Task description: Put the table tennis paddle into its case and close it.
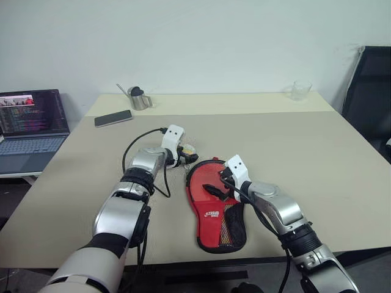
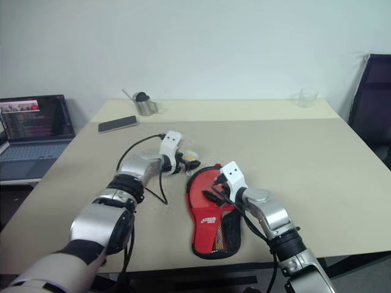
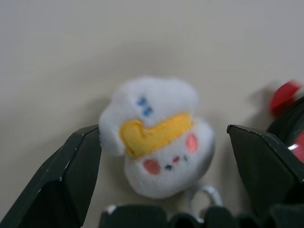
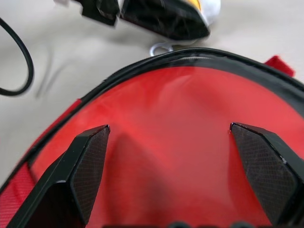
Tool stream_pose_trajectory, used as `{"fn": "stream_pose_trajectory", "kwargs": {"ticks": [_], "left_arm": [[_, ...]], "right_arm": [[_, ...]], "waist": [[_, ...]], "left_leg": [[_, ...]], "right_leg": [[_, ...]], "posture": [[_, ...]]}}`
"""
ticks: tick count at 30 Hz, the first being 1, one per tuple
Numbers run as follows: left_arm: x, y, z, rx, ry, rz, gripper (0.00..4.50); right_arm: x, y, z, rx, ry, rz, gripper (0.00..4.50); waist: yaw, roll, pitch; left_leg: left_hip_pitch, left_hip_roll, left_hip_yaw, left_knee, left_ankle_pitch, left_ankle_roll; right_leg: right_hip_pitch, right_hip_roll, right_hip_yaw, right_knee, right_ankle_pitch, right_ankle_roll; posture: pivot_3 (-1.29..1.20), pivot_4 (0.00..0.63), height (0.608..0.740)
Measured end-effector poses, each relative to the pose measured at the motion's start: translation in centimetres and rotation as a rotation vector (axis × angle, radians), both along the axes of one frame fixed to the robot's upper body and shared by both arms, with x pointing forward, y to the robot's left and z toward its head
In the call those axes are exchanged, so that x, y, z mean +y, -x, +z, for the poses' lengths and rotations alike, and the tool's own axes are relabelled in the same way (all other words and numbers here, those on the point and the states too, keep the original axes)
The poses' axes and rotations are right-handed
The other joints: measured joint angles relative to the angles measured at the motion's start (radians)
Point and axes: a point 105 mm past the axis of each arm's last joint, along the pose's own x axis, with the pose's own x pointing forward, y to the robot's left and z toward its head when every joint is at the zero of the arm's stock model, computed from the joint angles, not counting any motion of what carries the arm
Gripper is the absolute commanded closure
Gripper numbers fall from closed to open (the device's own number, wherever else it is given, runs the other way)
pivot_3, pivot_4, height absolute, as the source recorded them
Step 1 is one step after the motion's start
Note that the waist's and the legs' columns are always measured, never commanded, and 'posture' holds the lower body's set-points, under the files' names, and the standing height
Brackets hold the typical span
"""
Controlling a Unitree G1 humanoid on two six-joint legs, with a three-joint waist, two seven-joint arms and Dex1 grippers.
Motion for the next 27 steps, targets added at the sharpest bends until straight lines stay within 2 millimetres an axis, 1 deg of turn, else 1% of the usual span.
{"fn": "stream_pose_trajectory", "kwargs": {"ticks": [2, 6, 8, 9, 10, 14, 16, 18, 19, 21, 23, 27], "left_arm": [[-0.3, -0.2, -0.5, 0.0, -0.019, 0.033, 0.0], [-1.4, -0.4, -0.5, -0.02, -0.04, 0.042, 0.0], [-1.7, -0.5, -0.4, -0.032, -0.051, 0.042, 0.38], [-1.8, -0.5, -0.5, -0.04, -0.061, 0.045, 0.61], [-2.0, -0.6, -0.5, -0.047, -0.067, 0.043, 0.93], [-2.2, -0.9, -0.2, -0.08, -0.106, 0.06, 2.38], [-2.4, -1.1, 0.4, -0.101, -0.121, 0.064, 3.19], [-2.6, -1.2, 0.8, -0.117, -0.128, 0.066, 3.81], [-2.6, -1.3, 0.9, -0.124, -0.137, 0.069, 4.05], [-2.9, -1.4, 1.1, -0.138, -0.156, 0.063, 4.23], [-3.1, -1.5, 1.4, -0.161, -0.189, 0.059, 4.23], [-4.1, -1.8, 2.4, -0.243, -0.293, 0.025, 4.23]], "right_arm": [[0.0, 0.2, 0.0, 0.003, 0.0, 0.004, 0.04], [0.1, 0.5, -0.1, 0.01, 0.0, 0.007, 0.04], [0.0, 0.7, -0.1, 0.009, 0.003, 0.007, 0.0], [0.0, 0.7, -0.1, 0.008, 0.007, 0.006, 0.0], [0.0, 0.8, -0.1, 0.01, 0.01, 0.005, 0.0], [0.2, 1.3, -0.2, 0.014, 0.005, 0.01, 0.0], [0.3, 1.3, -0.2, 0.019, 0.005, 0.009, 0.0], [0.3, 1.4, -0.2, 0.022, 0.005, 0.009, 0.0], [0.3, 1.4, -0.2, 0.023, 0.005, 0.009, 0.0], [0.3, 1.4, -0.2, 0.023, 0.006, 0.008, 0.0], [0.3, 1.4, -0.1, 0.025, 0.008, 0.008, 0.0], [0.3, 1.6, -0.1, 0.029, 0.01, 0.006, 0.0]], "waist": [[0.003, 0.0, 0.0], [0.004, 0.0, 0.0], [0.004, 0.0, -0.001], [0.004, -0.001, -0.001], [0.004, -0.001, -0.001], [0.003, -0.001, -0.001], [0.003, -0.001, -0.001], [0.003, -0.001, -0.001], [0.003, -0.001, -0.001], [0.003, -0.001, -0.001], [0.003, -0.001, -0.001], [0.004, -0.001, -0.001]], "left_leg": [[0.0, 0.0, 0.0, 0.0, 0.0, 0.0], [0.0, 0.0, -0.001, 0.0, 0.0, 0.0], [0.0, 0.0, -0.001, 0.0, 0.0, 0.0], [0.0, 0.0, -0.001, 0.0, 0.0, 0.0], [0.0, 0.0, -0.001, 0.0, 0.0, 0.0], [0.0, 0.0, -0.001, 0.0, 0.0, 0.0], [0.0, 0.0, -0.001, 0.0, 0.0, 0.0], [0.0, 0.0, -0.001, 0.0, 0.0, 0.0], [0.0, 0.0, -0.001, 0.0, 0.0, 0.0], [0.0, 0.0, -0.001, 0.0, 0.0, 0.0], [0.0, 0.0, -0.001, 0.0, 0.0, 0.0], [0.0, 0.0, -0.001, 0.0, 0.0, 0.0]], "right_leg": [[0.0, 0.0, 0.0, 0.0, 0.0, 0.0], [0.001, 0.0, 0.0, 0.0, 0.0, 0.0], [0.001, 0.0, 0.0, 0.0, 0.0, 0.0], [0.001, 0.0, 0.0, 0.0, 0.0, 0.0], [0.001, 0.0, 0.0, 0.0, 0.0, 0.0], [0.001, 0.0, 0.0, 0.0, 0.0, 0.0], [0.001, 0.0, 0.0, 0.0, 0.0, 0.0], [0.001, 0.0, 0.0, 0.0, 0.0, 0.0], [0.001, 0.0, -0.001, 0.0, 0.0, 0.0], [0.001, 0.0, -0.001, 0.0, 0.0, 0.0], [0.001, 0.0, -0.001, 0.0, 0.0, 0.0], [0.001, 0.0, -0.001, 0.0, 0.0, 0.0]], "posture": [[0.0, 0.15, 0.74], [0.0, 0.15, 0.74], [0.0, 0.15, 0.74], [0.0, 0.15, 0.74], [0.0, 0.15, 0.74], [0.0, 0.15, 0.74], [0.0, 0.15, 0.74], [0.0, 0.15, 0.74], [0.0, 0.15, 0.74], [0.0, 0.15, 0.74], [0.0, 0.15, 0.74], [0.0, 0.15, 0.74]]}}
